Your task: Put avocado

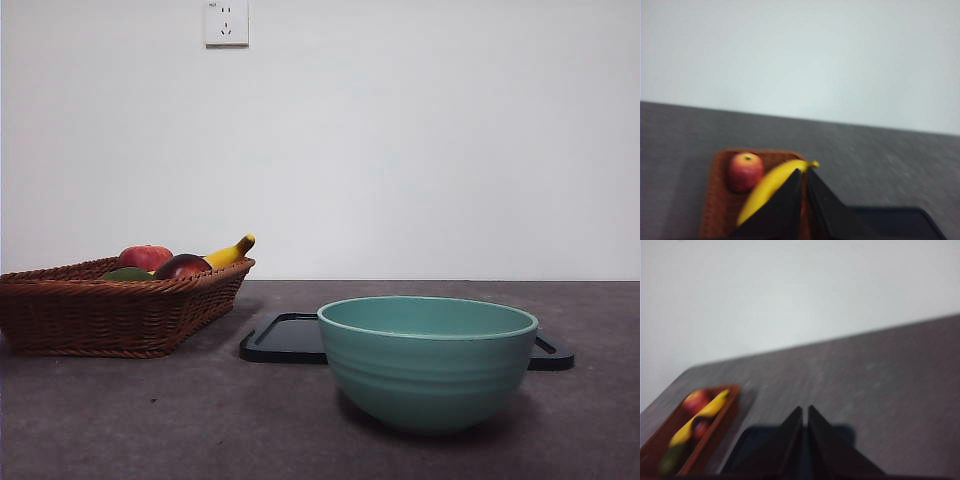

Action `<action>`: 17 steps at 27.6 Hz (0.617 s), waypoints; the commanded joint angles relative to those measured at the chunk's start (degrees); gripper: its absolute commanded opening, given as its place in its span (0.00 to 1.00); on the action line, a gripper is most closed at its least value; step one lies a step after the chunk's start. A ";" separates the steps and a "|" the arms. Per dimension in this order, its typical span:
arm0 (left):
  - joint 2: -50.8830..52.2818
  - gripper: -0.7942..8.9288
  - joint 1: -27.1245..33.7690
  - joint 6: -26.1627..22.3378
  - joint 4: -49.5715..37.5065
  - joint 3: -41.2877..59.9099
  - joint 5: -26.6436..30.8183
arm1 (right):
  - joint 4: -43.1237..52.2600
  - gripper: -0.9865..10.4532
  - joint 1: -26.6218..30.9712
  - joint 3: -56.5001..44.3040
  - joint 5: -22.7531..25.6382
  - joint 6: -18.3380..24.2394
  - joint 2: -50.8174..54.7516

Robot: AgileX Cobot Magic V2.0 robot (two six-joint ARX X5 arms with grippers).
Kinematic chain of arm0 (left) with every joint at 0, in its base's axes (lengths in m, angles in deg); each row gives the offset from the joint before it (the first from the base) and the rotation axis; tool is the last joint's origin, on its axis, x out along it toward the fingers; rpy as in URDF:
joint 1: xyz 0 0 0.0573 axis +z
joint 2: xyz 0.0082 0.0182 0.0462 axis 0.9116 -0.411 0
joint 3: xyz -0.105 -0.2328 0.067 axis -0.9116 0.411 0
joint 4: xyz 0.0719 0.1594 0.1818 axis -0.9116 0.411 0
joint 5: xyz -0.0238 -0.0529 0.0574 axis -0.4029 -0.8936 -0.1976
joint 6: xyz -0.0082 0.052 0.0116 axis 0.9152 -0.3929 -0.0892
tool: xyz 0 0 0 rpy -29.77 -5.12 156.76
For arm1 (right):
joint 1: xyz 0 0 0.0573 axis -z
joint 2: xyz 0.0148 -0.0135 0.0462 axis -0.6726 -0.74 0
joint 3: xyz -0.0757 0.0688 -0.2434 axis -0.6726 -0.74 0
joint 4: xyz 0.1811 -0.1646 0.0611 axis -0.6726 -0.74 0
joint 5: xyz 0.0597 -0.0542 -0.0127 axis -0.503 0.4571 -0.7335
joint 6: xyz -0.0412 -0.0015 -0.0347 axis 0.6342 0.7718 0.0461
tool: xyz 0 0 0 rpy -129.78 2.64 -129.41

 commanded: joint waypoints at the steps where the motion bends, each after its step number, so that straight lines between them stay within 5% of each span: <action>1: -3.45 0.10 -0.81 0.31 2.16 -4.52 -1.99 | -2.69 0.10 -0.04 4.26 -4.31 0.77 -3.48; 10: -5.55 0.10 -5.01 -0.98 9.40 -8.72 -5.38 | -7.63 0.10 -8.11 9.11 -7.23 4.98 -8.15; 17: -4.11 0.10 -7.02 -3.98 14.14 -8.72 -15.23 | -13.77 0.10 -12.20 9.11 -7.50 15.30 -9.14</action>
